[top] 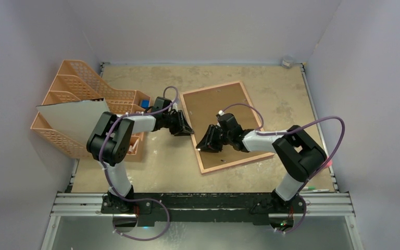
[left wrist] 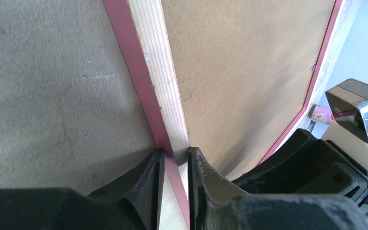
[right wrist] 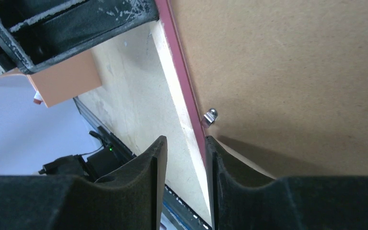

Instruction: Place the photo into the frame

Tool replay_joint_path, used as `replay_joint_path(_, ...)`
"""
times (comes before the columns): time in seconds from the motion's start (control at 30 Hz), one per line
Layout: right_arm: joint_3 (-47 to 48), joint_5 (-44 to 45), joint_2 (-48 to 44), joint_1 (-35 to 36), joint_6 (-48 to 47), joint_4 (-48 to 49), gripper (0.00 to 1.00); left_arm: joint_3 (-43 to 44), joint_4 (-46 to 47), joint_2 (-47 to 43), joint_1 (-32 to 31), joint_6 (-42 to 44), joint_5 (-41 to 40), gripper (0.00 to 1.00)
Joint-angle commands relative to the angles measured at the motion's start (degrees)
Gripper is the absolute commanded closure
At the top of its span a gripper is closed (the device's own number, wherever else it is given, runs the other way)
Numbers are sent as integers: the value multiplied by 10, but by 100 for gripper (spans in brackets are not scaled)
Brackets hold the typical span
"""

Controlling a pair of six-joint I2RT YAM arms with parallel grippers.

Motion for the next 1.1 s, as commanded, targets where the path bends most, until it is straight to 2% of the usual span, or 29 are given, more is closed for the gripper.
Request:
replay_joint_path(0.0,8,30,-19,1,10,-19,61,-12,-57,15,4,41,-92,77)
replay_joint_path(0.37,17,23,23,1,10,4,62,-13,-57,18,4,42,-85,78)
replay_joint_path(0.67,2,25,39,1,29,80,63,-18,-49,23,4,35,-75,83)
replay_joint_path(0.83,-12,23,40,1,41,122,64,-19,-49,24,4,33,-75,84)
replay_joint_path(1.07,-21,16,-12,1,23,97,64,-10,-60,17,4,38,-82,84)
